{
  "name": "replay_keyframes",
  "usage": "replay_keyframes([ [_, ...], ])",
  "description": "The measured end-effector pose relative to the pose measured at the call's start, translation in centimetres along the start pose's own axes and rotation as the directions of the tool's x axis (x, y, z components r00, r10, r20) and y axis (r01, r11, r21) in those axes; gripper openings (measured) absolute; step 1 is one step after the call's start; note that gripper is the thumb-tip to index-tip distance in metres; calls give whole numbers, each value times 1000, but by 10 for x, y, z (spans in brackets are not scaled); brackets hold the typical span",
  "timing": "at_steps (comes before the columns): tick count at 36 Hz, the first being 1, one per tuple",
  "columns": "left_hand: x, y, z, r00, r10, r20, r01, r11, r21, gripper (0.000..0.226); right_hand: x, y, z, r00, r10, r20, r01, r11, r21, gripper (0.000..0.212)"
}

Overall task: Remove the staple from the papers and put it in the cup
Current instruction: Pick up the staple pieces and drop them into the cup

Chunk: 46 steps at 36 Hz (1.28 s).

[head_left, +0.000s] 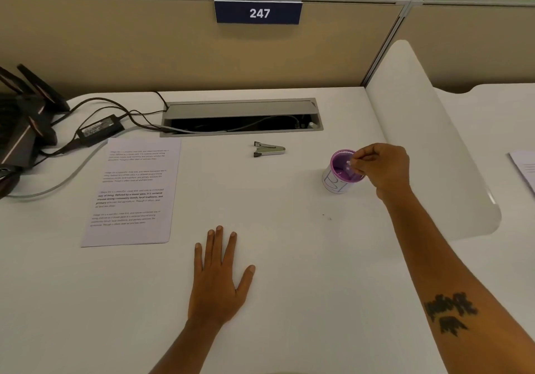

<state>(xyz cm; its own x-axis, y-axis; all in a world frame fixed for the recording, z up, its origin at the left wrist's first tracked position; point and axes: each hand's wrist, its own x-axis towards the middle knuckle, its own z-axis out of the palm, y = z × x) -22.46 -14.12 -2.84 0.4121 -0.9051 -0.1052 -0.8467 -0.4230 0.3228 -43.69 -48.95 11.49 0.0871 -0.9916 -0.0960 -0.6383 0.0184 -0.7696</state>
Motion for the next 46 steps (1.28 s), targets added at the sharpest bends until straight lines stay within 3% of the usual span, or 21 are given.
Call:
replay_keyframes([
  [4,0,0,0,1000,3,-4,-3,1000,-11,85,0,0,2,991,-126,-34,119,980,-157,11],
  [11,0,0,-1,1000,5,-7,-5,1000,-12,85,-6,2,4,971,-235,-36,221,949,-225,13],
  [16,0,1,-1,1000,4,-5,-4,1000,-8,84,-19,4,2,950,-292,-107,269,944,-190,13],
  [21,0,1,-1,1000,5,-4,-6,1000,-9,85,-53,15,10,949,-253,-188,249,967,-48,9],
  [24,0,1,-1,1000,4,-3,-4,1000,-4,85,-79,34,23,940,-280,-197,264,959,-100,6],
  [29,0,1,-2,1000,10,-10,-10,1000,-1,85,-121,88,53,961,-256,-105,214,928,-305,29],
  [32,-1,2,-3,1000,9,-10,-9,1000,4,84,-143,100,67,990,-140,-9,116,851,-512,53],
  [35,-1,1,-2,1000,9,-12,-9,1000,7,84,-159,109,79,997,-71,27,73,797,-599,69],
  [39,-1,1,0,1000,10,-10,-10,1000,5,85,-167,117,98,996,-74,47,87,737,-670,77],
  [46,-1,1,-2,1000,9,-11,-9,1000,6,85,-161,108,118,994,-64,89,107,749,-654,78],
])
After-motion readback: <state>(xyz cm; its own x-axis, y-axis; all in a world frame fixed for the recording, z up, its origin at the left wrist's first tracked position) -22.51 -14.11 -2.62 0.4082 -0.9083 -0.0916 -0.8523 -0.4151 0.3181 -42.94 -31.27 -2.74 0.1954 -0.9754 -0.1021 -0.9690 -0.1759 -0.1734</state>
